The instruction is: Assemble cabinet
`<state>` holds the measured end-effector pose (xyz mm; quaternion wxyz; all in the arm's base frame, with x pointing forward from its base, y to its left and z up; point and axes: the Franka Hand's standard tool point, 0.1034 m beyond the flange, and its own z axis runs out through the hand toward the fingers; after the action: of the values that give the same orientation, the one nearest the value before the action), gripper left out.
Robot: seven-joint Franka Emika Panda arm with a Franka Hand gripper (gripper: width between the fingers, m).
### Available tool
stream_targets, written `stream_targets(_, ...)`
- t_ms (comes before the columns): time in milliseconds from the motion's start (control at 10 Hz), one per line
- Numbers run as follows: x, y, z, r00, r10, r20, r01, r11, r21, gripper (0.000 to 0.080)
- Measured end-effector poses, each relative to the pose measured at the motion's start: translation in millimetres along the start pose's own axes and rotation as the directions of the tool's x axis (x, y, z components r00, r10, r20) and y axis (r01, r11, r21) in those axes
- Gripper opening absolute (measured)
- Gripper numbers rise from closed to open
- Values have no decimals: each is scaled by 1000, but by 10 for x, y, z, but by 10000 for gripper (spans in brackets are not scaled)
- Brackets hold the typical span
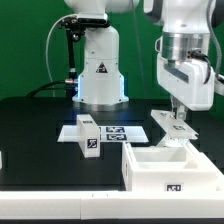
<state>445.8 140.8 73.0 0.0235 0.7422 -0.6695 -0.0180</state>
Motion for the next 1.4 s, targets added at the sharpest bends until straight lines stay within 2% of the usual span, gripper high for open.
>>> stream_targets(100,-90,22,14,1000,-11,-9,11,1000,-4,67)
stream_targets(200,-92,24,20,1000,-15,-13,15,1000,-4,67)
stream_targets(400,139,0,-1,999,-38,-4,38,999,-25,67)
stream_targets(500,191,2,-8,998,-68,-5,68,997,-39,67)
stream_targets(900,174,19,15,998,-62,2,62,997,-43,67)
stream_targets(1000,243,54,52,1000,30,-5,-30,998,-52,67)
stream_targets(1100,301,53,51,992,123,-13,-123,991,-49,67)
stream_targets(1200,299,32,48,990,142,-13,-143,989,-31,67)
stream_targets(1400,273,39,55,992,129,-2,-129,991,-34,67)
